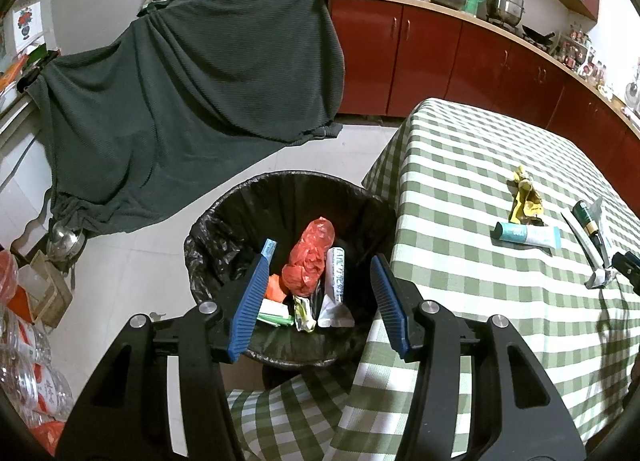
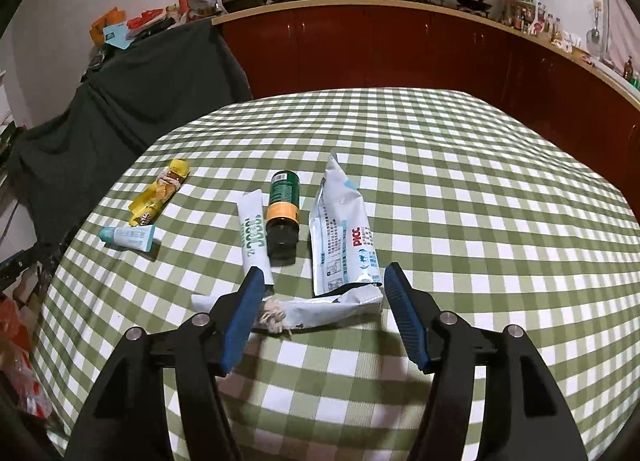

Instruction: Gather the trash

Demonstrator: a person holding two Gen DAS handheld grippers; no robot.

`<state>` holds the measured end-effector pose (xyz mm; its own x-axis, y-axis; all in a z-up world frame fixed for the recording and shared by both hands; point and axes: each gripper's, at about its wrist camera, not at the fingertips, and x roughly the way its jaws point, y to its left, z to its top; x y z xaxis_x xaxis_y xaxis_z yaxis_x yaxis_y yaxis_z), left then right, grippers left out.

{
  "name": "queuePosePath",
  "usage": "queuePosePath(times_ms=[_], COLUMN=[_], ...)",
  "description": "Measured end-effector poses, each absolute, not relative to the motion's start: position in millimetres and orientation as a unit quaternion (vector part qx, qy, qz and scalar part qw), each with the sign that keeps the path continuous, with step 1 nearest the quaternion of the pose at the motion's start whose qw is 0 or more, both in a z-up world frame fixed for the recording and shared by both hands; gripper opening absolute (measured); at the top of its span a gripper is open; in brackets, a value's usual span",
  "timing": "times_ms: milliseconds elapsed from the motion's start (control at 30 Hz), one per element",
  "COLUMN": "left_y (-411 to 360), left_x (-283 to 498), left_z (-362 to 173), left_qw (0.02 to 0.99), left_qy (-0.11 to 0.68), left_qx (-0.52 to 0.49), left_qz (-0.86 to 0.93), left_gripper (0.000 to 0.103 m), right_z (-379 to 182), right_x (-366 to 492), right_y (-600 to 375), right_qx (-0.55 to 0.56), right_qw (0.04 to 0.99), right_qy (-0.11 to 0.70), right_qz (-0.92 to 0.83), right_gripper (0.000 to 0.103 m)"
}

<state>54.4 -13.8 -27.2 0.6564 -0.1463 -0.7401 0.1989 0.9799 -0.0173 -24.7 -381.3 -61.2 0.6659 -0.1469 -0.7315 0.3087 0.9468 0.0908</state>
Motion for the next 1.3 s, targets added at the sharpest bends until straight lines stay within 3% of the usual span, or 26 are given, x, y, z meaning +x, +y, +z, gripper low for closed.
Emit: queuePosePath(times_ms=[467,1000,1300], left_y=[-14.4,-5.3,-2.3], left_x=[54.6,53.7,55.6], left_z=[-27.9,-28.3,-29.7], left_qw=[0.909,0.911,0.910], left_qy=[0.403,0.403,0.405], left_qx=[0.033,0.031,0.030], left_qz=[-0.097,-0.089,-0.086], left_gripper=[0.052,0.052,0.052], right_z=[-69.3,-76.5,-64.2], right_x=[-38.7,-15.9,-24.2], right_y=[-337.9,-304.6,-292.2], right_qx=[0.130,0.013,0.013], right_qw=[0.893,0.892,0.894], right_qy=[0.429,0.451,0.443], right_qz=[-0.036,0.022,0.059], right_gripper=[0.061,0.062,0.059])
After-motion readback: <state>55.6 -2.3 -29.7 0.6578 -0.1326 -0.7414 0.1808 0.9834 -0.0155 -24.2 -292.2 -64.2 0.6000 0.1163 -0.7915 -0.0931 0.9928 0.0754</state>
